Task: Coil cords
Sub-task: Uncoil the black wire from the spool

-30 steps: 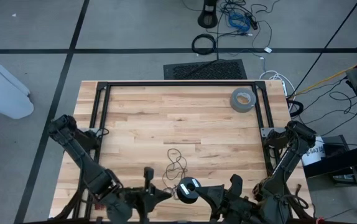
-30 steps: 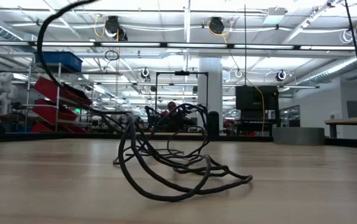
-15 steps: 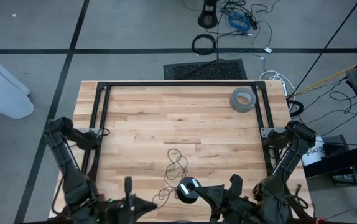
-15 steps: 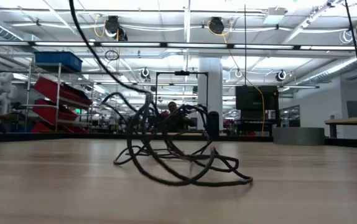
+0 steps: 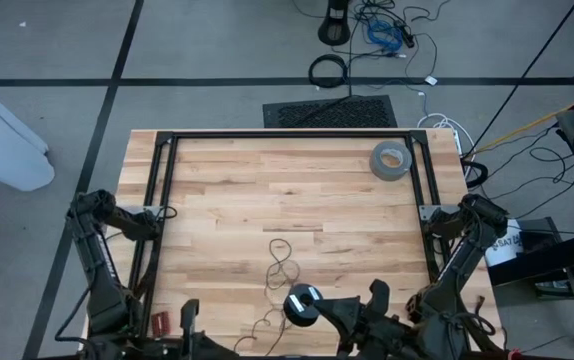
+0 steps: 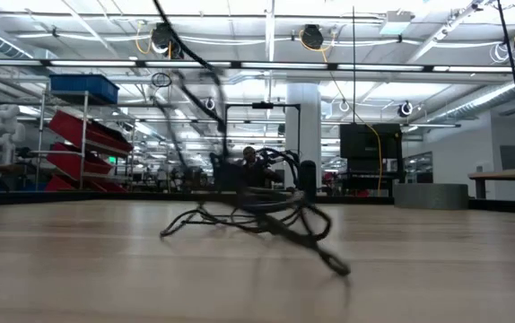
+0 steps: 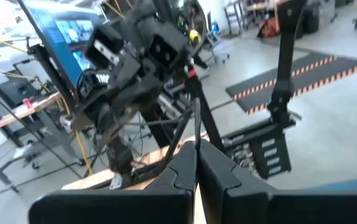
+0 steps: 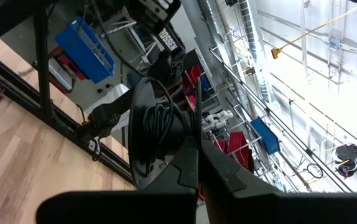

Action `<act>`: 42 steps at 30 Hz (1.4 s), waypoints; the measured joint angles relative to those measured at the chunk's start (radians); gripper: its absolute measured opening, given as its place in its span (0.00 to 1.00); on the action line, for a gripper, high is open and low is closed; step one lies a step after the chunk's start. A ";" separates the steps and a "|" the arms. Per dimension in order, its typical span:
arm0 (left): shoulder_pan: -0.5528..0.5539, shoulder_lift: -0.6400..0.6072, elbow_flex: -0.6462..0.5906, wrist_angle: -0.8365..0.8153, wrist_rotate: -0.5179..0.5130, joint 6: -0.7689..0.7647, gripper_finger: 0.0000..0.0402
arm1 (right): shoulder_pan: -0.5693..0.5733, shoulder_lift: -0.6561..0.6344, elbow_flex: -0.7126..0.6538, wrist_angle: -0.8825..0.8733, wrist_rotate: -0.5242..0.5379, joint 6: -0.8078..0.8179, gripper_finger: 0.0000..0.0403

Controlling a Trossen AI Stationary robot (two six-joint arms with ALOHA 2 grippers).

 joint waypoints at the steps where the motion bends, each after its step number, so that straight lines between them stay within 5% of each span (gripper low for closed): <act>1: 0.001 0.005 0.000 0.028 0.006 0.022 0.02 | -0.001 0.000 0.000 0.000 0.000 0.001 0.00; 10: 0.043 0.090 0.000 0.245 0.279 0.179 0.02 | -0.022 0.000 0.000 -0.021 0.003 0.020 0.00; 25: 0.199 0.140 0.000 0.151 0.602 0.078 0.02 | -0.025 0.000 0.000 -0.021 0.007 0.026 0.00; 42: 0.321 0.157 -0.001 -0.036 0.639 -0.066 0.02 | 0.023 -0.004 0.000 0.131 -0.004 -0.018 0.00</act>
